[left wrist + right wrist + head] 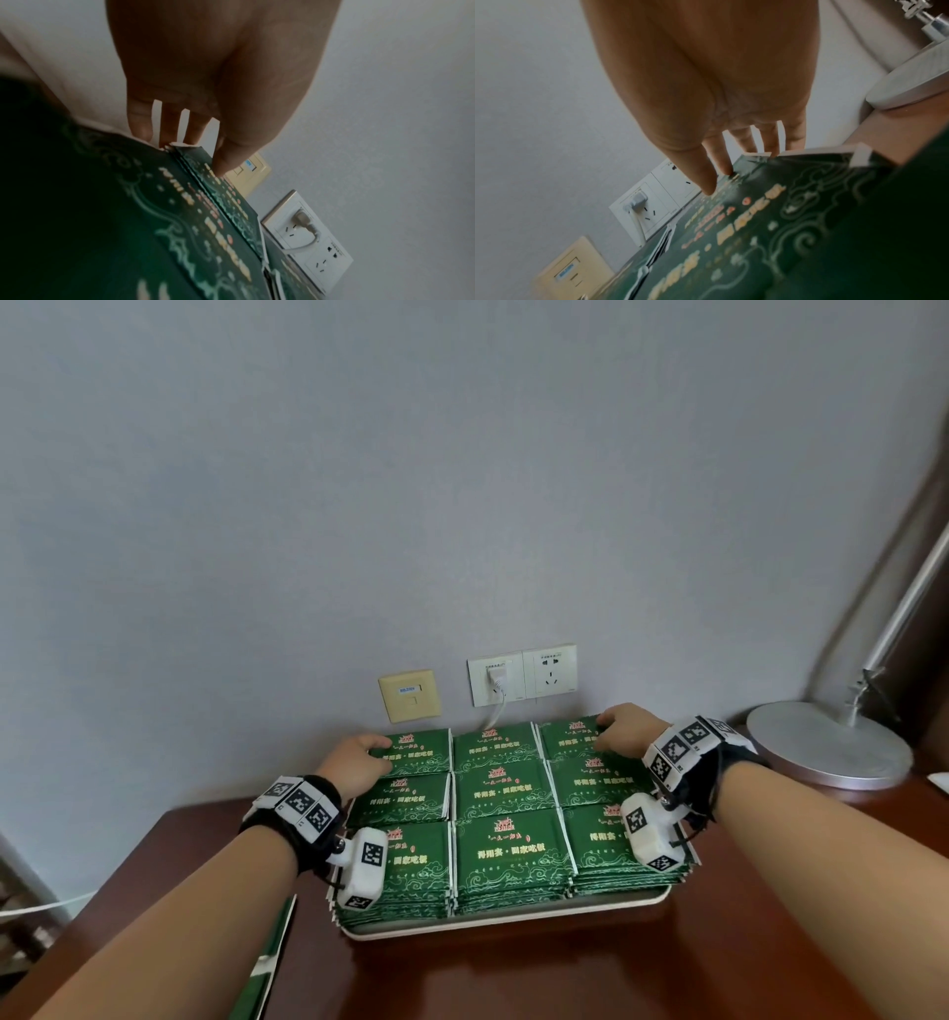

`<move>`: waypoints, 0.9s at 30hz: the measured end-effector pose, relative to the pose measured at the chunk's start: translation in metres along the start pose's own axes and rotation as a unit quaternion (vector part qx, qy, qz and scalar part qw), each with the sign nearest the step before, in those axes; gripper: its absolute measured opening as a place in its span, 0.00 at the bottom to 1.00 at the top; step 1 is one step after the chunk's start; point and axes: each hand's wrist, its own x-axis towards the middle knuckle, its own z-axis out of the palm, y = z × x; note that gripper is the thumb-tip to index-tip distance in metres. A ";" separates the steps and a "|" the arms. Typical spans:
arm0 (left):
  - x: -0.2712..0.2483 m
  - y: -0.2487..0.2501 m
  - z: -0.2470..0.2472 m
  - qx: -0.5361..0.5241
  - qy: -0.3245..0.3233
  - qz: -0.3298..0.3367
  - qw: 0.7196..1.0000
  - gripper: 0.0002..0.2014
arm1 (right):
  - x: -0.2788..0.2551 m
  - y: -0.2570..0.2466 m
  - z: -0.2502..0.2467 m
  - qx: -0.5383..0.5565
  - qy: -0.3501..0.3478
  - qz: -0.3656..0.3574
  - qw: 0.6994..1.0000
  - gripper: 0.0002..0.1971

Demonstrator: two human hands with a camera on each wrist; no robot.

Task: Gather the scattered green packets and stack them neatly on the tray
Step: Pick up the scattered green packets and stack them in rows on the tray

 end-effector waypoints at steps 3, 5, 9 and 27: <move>-0.004 0.001 -0.001 -0.002 -0.009 0.005 1.000 0.24 | -0.006 -0.001 0.001 -0.011 0.003 -0.006 1.000 0.21; -0.008 0.001 -0.004 -0.006 -0.007 0.005 1.000 0.25 | -0.010 -0.002 -0.001 -0.009 0.020 -0.013 1.000 0.22; -0.021 0.006 -0.012 -0.011 0.004 0.014 1.000 0.22 | -0.024 -0.009 -0.009 -0.002 0.036 -0.021 0.999 0.29; -0.158 -0.030 -0.085 0.072 0.079 0.059 0.992 0.17 | -0.163 -0.112 0.015 0.033 0.008 -0.148 0.988 0.28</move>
